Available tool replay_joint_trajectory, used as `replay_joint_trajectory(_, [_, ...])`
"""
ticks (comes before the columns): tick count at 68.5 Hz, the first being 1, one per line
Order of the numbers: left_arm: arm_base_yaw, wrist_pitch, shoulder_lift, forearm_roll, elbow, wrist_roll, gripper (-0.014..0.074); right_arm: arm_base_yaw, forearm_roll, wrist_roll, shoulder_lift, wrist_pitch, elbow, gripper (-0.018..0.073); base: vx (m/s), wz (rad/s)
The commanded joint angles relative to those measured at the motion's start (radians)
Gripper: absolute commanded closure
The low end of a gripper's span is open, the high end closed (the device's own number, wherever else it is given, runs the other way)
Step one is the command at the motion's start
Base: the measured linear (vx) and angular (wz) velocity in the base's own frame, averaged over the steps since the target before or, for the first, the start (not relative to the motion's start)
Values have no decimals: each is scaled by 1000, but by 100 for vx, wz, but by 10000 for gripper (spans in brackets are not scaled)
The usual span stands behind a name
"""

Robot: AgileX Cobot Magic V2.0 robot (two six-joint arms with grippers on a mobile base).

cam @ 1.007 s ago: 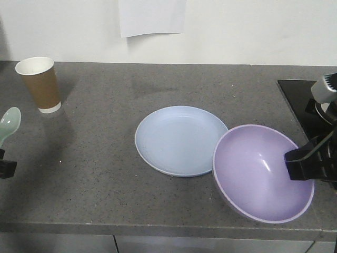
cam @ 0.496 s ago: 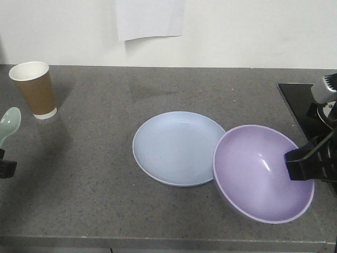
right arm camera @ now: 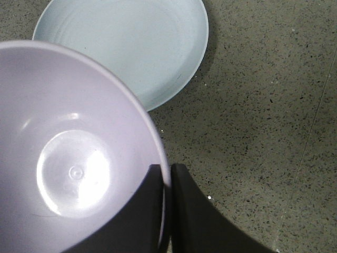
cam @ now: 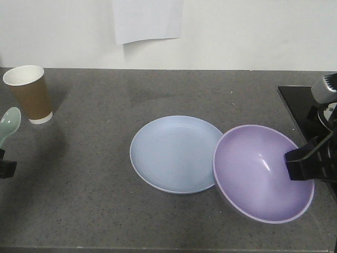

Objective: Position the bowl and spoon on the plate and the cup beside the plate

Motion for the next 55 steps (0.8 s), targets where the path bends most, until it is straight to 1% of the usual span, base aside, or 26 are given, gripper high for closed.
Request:
replay_joint_trajectory(1, [-3,-53,-17,-2,-24,-2,503,2,15,2,-17,-53,-25,563,2,0])
replay_joint_trajectory(55, [-3,-53,-17,-2,-24,-2,503,2,15,2,-17,-53,-25,563,2,0])
